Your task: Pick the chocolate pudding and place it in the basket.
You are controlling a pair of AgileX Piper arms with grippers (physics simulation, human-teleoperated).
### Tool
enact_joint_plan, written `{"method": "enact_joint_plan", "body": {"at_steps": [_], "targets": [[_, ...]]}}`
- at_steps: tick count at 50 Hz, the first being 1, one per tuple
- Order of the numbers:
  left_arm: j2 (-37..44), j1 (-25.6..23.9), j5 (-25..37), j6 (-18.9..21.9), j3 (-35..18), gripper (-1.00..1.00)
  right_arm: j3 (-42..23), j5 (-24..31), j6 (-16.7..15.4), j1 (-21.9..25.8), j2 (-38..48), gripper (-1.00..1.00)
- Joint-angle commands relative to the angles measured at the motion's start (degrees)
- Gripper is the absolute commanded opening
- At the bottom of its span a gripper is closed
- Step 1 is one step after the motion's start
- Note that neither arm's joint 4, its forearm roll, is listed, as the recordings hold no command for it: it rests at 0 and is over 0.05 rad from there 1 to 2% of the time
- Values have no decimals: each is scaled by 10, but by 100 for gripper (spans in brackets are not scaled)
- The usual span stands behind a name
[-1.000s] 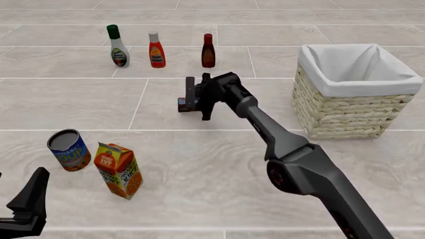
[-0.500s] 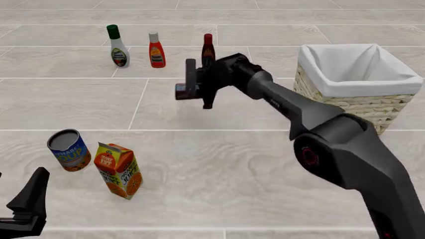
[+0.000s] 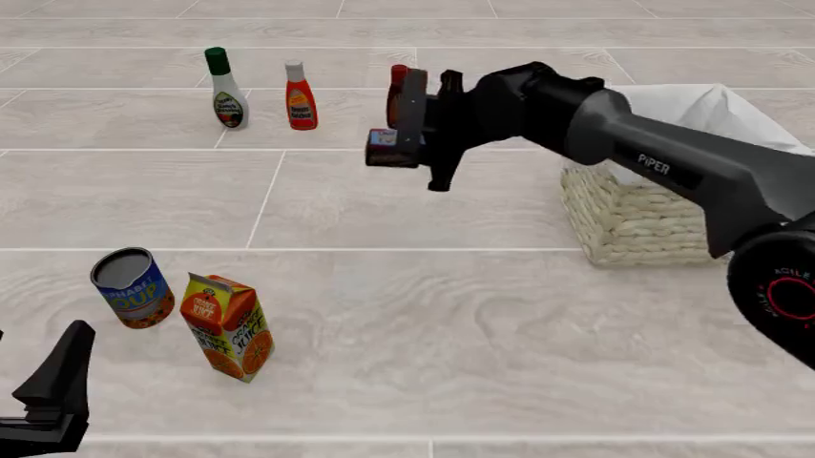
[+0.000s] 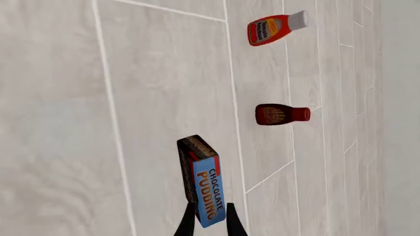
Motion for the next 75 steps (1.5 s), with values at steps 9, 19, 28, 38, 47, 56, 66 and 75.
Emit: {"method": "enact_joint_plan", "body": {"at_steps": [9, 19, 28, 38, 47, 56, 66, 75], "targets": [[0, 0, -1, 0, 1, 100, 76, 29, 87, -12, -149, -100], [0, 0, -1, 0, 1, 100, 103, 40, 148, -16, -201, -100], [0, 0, -1, 0, 1, 100, 92, 85, 209, -12, -248, -100], [0, 0, -1, 0, 1, 100, 93, 108, 245, -24, -280, -100], [0, 0, -1, 0, 1, 100, 75, 141, 303, -31, -305, -100], [0, 0, -1, 0, 1, 100, 56, 181, 335, -48, -328, -100], [0, 0, -1, 0, 1, 100, 15, 220, 349, -101, -335, -100], [0, 0, -1, 0, 1, 100, 8, 237, 358, -126, -344, -100]]}}
